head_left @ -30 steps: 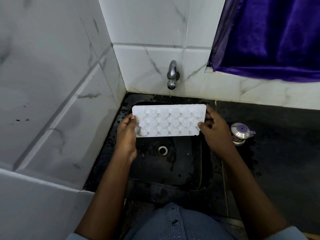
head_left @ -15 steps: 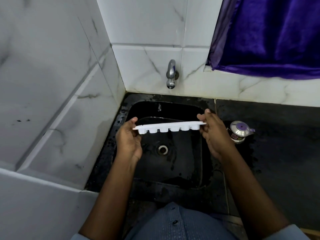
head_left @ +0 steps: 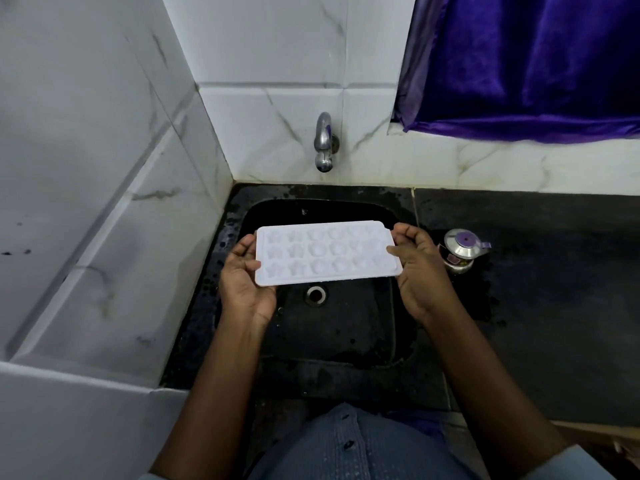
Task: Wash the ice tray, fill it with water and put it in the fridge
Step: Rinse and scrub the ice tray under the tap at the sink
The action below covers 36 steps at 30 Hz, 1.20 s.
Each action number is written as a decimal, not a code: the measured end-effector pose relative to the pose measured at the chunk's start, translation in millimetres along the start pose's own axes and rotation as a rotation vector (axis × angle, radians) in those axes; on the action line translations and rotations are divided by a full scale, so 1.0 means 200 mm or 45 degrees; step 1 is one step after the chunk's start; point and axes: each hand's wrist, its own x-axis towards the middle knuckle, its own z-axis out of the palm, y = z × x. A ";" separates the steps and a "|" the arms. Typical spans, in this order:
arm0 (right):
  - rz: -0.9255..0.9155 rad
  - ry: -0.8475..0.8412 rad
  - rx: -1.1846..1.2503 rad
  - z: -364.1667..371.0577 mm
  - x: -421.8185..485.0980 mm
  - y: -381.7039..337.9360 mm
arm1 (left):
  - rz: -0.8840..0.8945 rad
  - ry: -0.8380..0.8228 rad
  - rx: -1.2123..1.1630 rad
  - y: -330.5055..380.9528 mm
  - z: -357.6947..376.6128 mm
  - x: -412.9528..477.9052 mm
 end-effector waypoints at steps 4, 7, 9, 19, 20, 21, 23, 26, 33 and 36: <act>0.013 0.011 -0.044 -0.02 -0.04 -0.01 | -0.058 -0.017 0.029 0.00 0.00 0.02; 0.000 0.046 -0.084 -0.03 -0.07 -0.02 | -0.128 -0.104 0.084 -0.01 -0.02 0.03; -0.015 0.072 -0.121 -0.04 -0.11 -0.01 | -0.231 -0.157 0.138 -0.02 -0.02 0.04; 0.083 0.169 -0.055 -0.14 -0.19 -0.02 | -0.394 -0.416 0.572 -0.12 -0.02 0.07; 0.123 0.156 -0.002 -0.15 -0.18 -0.03 | -0.374 -0.400 0.580 -0.12 -0.01 0.07; 0.157 0.151 0.040 -0.16 -0.17 -0.05 | -0.354 -0.377 0.580 -0.13 0.00 0.08; 0.193 0.157 0.091 -0.17 -0.15 -0.08 | -0.329 -0.336 0.561 -0.13 0.00 0.08; 0.176 0.135 0.116 -0.20 -0.11 -0.13 | -0.311 -0.321 0.530 -0.14 0.00 0.09; 0.061 -0.071 -0.117 -0.23 -0.03 -0.24 | -0.191 -0.282 0.443 -0.07 -0.12 0.12; 0.002 -0.176 -0.163 -0.22 0.00 -0.29 | -0.157 -0.272 0.399 -0.05 -0.18 0.12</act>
